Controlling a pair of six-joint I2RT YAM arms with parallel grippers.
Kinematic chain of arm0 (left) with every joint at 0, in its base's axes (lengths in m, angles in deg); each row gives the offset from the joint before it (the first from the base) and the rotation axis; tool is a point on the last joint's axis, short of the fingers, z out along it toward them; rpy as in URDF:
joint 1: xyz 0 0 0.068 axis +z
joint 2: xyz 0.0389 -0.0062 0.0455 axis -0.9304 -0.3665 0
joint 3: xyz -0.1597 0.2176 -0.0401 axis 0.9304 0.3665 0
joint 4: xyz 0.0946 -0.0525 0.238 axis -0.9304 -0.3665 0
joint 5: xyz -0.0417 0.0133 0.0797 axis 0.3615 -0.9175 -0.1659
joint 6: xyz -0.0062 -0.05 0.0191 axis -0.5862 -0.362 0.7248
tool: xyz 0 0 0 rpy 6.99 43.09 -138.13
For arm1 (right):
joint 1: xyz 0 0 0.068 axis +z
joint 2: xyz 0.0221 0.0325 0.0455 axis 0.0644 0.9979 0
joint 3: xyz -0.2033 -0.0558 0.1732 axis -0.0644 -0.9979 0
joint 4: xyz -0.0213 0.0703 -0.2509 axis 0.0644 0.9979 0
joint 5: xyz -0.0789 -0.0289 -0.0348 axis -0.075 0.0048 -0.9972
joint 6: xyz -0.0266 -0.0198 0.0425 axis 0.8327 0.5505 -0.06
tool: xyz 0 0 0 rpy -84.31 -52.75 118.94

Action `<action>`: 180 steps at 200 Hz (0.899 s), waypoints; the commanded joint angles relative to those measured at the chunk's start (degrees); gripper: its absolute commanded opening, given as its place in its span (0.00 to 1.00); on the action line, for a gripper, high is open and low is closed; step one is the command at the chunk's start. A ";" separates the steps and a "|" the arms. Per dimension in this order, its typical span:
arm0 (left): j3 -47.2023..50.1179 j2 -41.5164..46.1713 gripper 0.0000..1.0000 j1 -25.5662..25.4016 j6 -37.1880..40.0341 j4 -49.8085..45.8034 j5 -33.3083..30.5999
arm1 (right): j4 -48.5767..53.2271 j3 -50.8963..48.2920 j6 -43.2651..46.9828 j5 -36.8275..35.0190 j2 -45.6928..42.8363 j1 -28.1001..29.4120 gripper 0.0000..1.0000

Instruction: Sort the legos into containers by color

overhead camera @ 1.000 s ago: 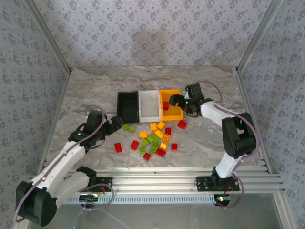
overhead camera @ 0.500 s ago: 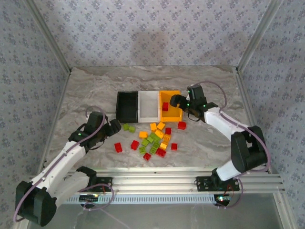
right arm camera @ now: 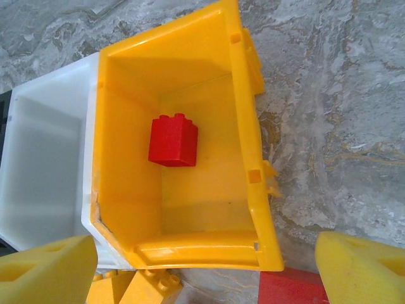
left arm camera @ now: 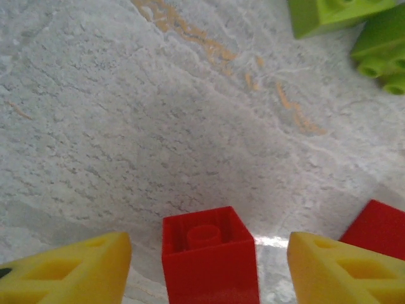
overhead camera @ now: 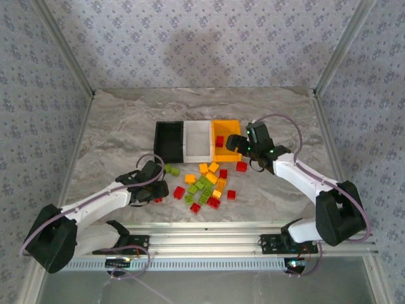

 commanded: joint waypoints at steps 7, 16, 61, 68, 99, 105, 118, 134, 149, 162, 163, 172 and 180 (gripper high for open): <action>0.69 -2.30 0.57 -0.21 -0.68 -0.07 -0.73 | 1.23 -1.03 0.37 -2.31 -3.41 -0.06 0.91; 0.53 -2.63 0.52 -0.28 -0.38 0.17 -0.47 | 1.39 -1.17 0.37 -2.65 -3.57 -0.09 0.91; -0.13 -1.53 0.31 -1.14 -0.18 -1.08 -0.02 | 2.16 -1.52 0.37 -3.77 -5.14 -0.70 0.91; -0.38 -1.21 0.28 -1.27 -0.19 -1.64 0.12 | 2.24 -1.77 0.37 -3.82 -5.41 -0.84 0.91; -3.84 0.52 0.24 -2.01 0.50 -1.55 1.40 | 2.30 -3.27 -1.46 -4.42 -6.74 -1.47 0.91; -5.43 0.21 0.24 -2.21 0.80 -0.86 1.54 | 2.46 -3.60 -1.68 -4.72 -7.07 -1.41 0.91; -10.07 -2.09 0.23 -2.99 1.84 0.40 1.22 | 2.57 -4.93 -2.24 -5.47 -7.92 -1.59 0.91; -17.84 -7.35 0.22 -3.91 3.64 2.62 0.89 | 2.87 -6.71 -3.44 -6.16 -9.05 -1.86 0.91; -25.79 -13.77 0.21 -4.88 5.75 4.72 0.35 | 3.46 -8.42 -4.43 -6.68 -10.19 -2.11 0.91; -33.36 -20.39 0.21 -5.54 7.88 5.37 -0.04 | 4.16 -9.76 -4.96 -6.96 -11.30 -2.40 0.91; -34.09 -20.88 0.20 -5.55 8.05 5.35 -0.08 | 4.24 -9.91 -4.93 -6.93 -11.36 -2.48 0.91; -39.60 -25.65 0.19 -5.87 9.20 5.03 0.19 | 4.66 -10.74 -5.22 -6.96 -12.32 -2.70 0.91; -44.81 -29.82 0.19 -5.97 10.18 4.47 0.87 | 5.11 -11.59 -5.25 -6.99 -13.00 -2.98 0.91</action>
